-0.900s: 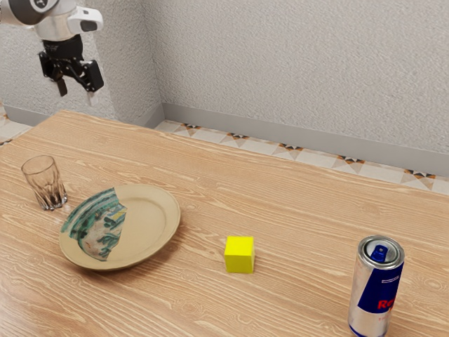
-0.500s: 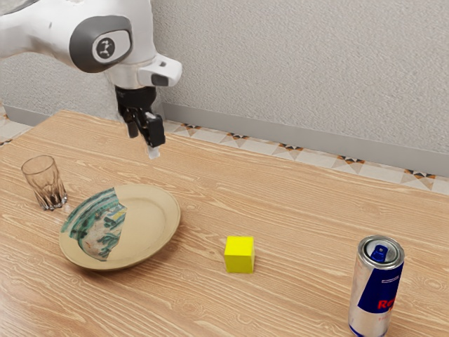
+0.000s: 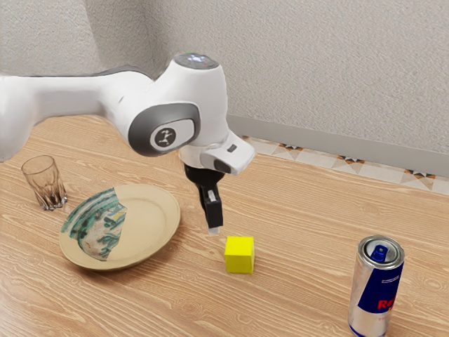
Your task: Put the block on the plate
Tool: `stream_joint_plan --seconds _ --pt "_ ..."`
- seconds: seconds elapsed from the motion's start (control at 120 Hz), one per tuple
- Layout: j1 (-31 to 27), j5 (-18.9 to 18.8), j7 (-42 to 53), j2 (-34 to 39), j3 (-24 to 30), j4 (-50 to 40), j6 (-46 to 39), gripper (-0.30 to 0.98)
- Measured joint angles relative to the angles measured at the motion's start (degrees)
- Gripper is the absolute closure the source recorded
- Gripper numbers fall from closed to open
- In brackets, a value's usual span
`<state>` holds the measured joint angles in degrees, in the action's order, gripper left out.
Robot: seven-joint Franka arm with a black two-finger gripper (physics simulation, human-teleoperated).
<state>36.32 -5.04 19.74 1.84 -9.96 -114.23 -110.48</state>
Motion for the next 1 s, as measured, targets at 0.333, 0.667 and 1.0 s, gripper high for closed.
stream_joint_plan --seconds 0.333,0.667,1.0 --pt "3.3 3.3 6.8 -4.3 -0.1 0.0 -2.5 0.00" --pt "2.5 4.9 12.9 -8.1 -0.2 -0.3 -4.1 0.00" --pt "0.7 6.2 17.0 -12.4 -0.2 0.4 -7.2 0.00"
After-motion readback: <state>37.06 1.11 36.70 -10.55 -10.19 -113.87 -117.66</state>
